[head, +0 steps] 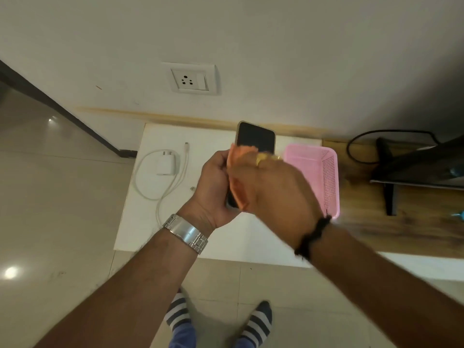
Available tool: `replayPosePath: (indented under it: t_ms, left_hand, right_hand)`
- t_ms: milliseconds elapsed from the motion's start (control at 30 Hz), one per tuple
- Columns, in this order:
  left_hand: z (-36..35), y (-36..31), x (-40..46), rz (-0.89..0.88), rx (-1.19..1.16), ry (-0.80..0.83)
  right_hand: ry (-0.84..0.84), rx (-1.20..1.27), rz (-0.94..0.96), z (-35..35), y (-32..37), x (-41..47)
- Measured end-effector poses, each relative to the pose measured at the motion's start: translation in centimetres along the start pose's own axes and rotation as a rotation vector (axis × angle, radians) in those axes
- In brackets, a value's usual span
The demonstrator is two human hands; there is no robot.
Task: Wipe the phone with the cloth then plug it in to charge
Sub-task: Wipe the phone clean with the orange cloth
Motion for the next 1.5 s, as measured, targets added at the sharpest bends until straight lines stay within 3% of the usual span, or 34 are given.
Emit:
replayPosePath:
  t_ms: [67,267,433,600,767,967,1133,1300,1500]
  left_hand:
    - [0.2,-0.1,-0.1,0.014,-0.020,0.020]
    - [-0.4,1.2,-0.7,0.020,0.055,0.068]
    - [0.1,0.1,-0.5,-0.023,0.041,-0.010]
    - [-0.3,0.9,-0.6,0.025,0.102,0.059]
    - [0.4,0.1,-0.4,0.005,0.054,-0.011]
    - [0.2,-0.1,-0.5,0.004,0.137,0.064]
    - [1.6,-0.9,-0.4,-0.005,0.122,0.002]
    - [1.7,-0.6,-0.5,-0.008,0.134,0.111]
    - [2.5,-1.0,-0.3,-0.018,0.107,0.057]
  right_hand:
    - [0.105,0.065,0.081,0.4,0.5,-1.2]
    - [-0.088,-0.084,-0.172,2.1,-4.3,5.3]
    - [0.159,-0.025,0.033,0.7,0.3,0.7]
    - [-0.066,-0.112,-0.153,2.5,-4.4,5.1]
    - [0.134,-0.036,0.043,1.3,0.0,1.0]
    - [-0.036,-0.104,-0.155,1.8,-4.7,3.8]
    - [0.117,-0.011,0.061,0.4,-1.9,-0.6]
    - [-0.055,-0.189,-0.162,1.3,-5.8,4.0]
    - [0.129,-0.088,0.045,0.6,-3.0,-0.2]
Point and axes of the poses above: each hand's wrist, its own x-axis towards the middle knuckle, its own z-axis out of the back of the hand, y = z × x, the point moved 2 cm from there along x, towards the middle knuckle, and after that the axes turned 9 degrees about -z, right-handed, at the moved point
